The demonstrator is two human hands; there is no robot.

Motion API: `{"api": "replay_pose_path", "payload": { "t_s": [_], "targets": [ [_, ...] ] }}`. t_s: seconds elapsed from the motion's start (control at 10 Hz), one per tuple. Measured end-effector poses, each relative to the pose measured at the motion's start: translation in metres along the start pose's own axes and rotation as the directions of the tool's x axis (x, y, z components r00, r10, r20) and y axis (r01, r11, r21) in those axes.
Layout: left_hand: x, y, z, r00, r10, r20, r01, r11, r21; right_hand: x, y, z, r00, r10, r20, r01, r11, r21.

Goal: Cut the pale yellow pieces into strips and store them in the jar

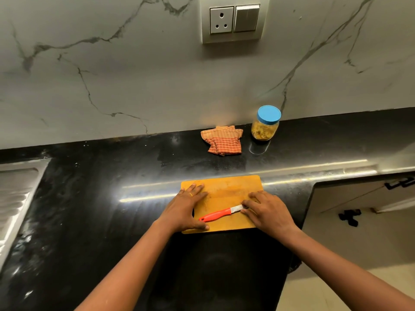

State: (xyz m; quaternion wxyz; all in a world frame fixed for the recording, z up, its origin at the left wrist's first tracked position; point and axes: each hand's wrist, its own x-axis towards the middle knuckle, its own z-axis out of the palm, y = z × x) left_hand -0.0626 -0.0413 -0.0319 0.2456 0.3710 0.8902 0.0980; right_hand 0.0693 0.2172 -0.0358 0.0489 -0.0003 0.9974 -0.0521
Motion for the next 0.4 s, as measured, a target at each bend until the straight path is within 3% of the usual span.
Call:
{"api": "replay_pose_path", "payload": {
  "t_s": [0.4],
  "targets": [
    [-0.0070, 0.0019, 0.0027, 0.997, -0.018, -0.069, 0.016, 0.999, -0.035, 0.0034, 0.0004, 0.0023, 0.995, -0.021, -0.095, 0.024, 0.999, 0.035]
  ]
}}
